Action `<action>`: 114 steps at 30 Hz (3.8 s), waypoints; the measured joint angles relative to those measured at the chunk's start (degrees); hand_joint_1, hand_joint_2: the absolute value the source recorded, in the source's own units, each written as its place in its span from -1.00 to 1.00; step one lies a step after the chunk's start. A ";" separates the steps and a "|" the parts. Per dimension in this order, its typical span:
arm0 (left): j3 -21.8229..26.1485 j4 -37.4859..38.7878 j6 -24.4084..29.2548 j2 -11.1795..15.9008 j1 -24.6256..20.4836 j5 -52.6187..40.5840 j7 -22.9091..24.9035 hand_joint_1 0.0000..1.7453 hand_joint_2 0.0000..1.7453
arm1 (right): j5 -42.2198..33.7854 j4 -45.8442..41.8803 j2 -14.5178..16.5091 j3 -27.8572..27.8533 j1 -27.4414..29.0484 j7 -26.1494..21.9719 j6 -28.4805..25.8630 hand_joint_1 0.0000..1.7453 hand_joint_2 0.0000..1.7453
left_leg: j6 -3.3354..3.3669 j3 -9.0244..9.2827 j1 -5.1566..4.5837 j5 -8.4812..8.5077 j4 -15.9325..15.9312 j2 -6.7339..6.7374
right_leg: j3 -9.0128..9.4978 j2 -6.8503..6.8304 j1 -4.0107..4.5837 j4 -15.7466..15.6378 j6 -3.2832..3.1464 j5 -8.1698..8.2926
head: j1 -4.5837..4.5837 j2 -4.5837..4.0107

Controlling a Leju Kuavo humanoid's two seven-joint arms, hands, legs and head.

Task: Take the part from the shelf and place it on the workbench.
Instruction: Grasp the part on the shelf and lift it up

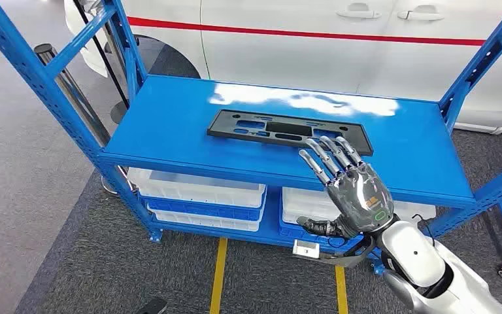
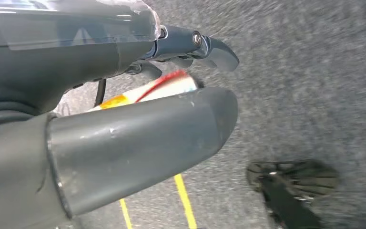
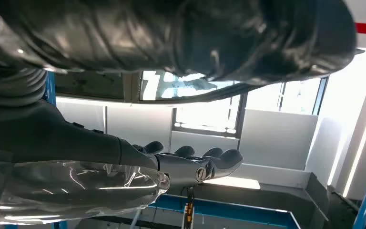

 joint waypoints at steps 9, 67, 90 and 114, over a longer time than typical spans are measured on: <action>0.01 -0.22 0.07 -0.09 -0.55 -0.01 -0.29 -1.00 -1.00 | -0.30 0.27 -0.32 0.11 0.14 -0.01 -0.24 -1.00 -1.00 | -2.58 -6.15 0.39 -4.74 10.60 0.33 | 3.52 -0.01 -0.17 -3.31 -2.41 -4.66 | -0.14 0.01; 2.09 -0.46 1.82 -0.97 -0.69 1.04 -0.08 -1.00 -1.00 | -13.10 23.44 14.12 0.75 2.65 -4.73 10.32 -1.00 1.00 | -2.07 -12.91 1.85 7.67 4.39 -0.27 | 5.54 -0.19 -1.66 -5.17 1.77 -4.32 | -0.67 0.01; 2.87 -0.46 1.22 -0.97 -0.97 0.99 0.55 -1.00 -1.00 | 1.67 44.51 25.25 -1.25 1.53 10.13 -7.43 -1.00 1.00 | -2.44 -12.78 1.90 7.88 4.34 -0.03 | 4.73 -0.12 -1.39 -3.85 1.82 -4.69 | -0.67 0.01; 3.95 -0.46 3.41 -2.29 -0.89 0.92 0.73 -1.00 -1.00 | 2.44 51.71 21.14 -14.67 7.59 11.18 -8.34 1.00 1.00 | -2.52 -11.90 1.88 7.75 4.34 -0.08 | 5.61 -0.18 -1.42 -4.01 1.72 -4.87 | -0.67 0.01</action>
